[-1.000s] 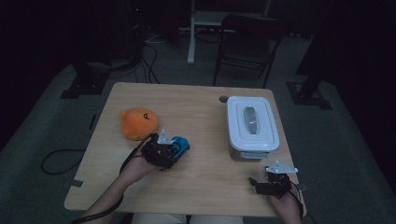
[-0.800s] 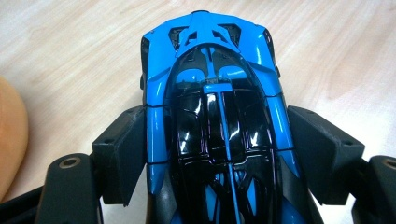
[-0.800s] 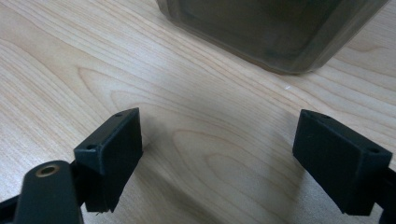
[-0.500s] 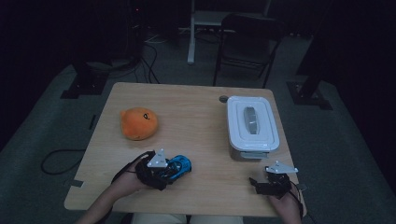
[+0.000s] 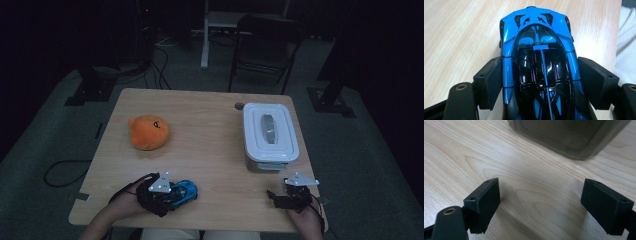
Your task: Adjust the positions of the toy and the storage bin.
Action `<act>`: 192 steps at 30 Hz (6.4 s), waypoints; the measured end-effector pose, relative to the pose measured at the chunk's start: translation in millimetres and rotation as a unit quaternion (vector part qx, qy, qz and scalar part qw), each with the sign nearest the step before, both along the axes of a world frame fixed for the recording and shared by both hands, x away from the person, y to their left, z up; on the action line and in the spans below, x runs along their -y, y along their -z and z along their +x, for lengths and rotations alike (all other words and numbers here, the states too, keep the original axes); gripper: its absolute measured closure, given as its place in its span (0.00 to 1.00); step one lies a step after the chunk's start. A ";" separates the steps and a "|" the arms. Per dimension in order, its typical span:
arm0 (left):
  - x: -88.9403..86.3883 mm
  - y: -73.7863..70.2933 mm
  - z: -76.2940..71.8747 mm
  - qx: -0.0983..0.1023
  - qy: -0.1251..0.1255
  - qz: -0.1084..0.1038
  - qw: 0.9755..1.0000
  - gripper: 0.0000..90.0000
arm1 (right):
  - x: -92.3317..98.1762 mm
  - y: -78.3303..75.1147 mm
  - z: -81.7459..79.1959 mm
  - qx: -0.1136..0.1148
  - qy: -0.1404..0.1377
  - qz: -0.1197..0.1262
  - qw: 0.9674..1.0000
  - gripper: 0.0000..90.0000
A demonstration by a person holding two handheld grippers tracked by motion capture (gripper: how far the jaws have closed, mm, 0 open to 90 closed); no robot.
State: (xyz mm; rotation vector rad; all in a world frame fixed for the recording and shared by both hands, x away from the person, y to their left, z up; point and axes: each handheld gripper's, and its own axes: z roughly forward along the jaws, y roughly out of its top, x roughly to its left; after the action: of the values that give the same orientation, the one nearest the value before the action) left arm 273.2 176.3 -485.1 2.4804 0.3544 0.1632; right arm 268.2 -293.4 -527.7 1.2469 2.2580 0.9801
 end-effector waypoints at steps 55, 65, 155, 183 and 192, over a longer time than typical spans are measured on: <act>-78.9 -0.6 39.8 0.009 -0.202 -0.076 0.976 0.19 | 0.1 0.0 0.1 0.000 0.000 0.000 1.000 0.17; -98.5 -1.6 55.0 0.027 -0.256 -0.083 0.963 0.19 | 0.1 0.0 0.1 0.000 0.000 0.000 1.000 0.17; -62.8 -53.3 81.4 0.049 -0.355 -0.125 0.925 0.39 | 0.2 0.0 0.2 0.000 0.003 0.000 1.000 0.17; -65.8 -19.6 143.7 0.002 -0.428 -0.044 0.903 0.22 | 0.2 0.0 0.2 0.000 0.003 0.000 1.000 0.17; -70.3 -15.3 133.2 0.040 -0.434 -0.054 0.899 0.45 | 0.2 0.0 0.2 0.000 0.003 0.000 1.000 0.17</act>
State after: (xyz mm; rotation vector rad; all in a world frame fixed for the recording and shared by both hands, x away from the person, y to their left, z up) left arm 406.4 246.6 -469.8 2.0277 1.3721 0.5817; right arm 268.4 -293.6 -527.7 1.2532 2.2529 0.9778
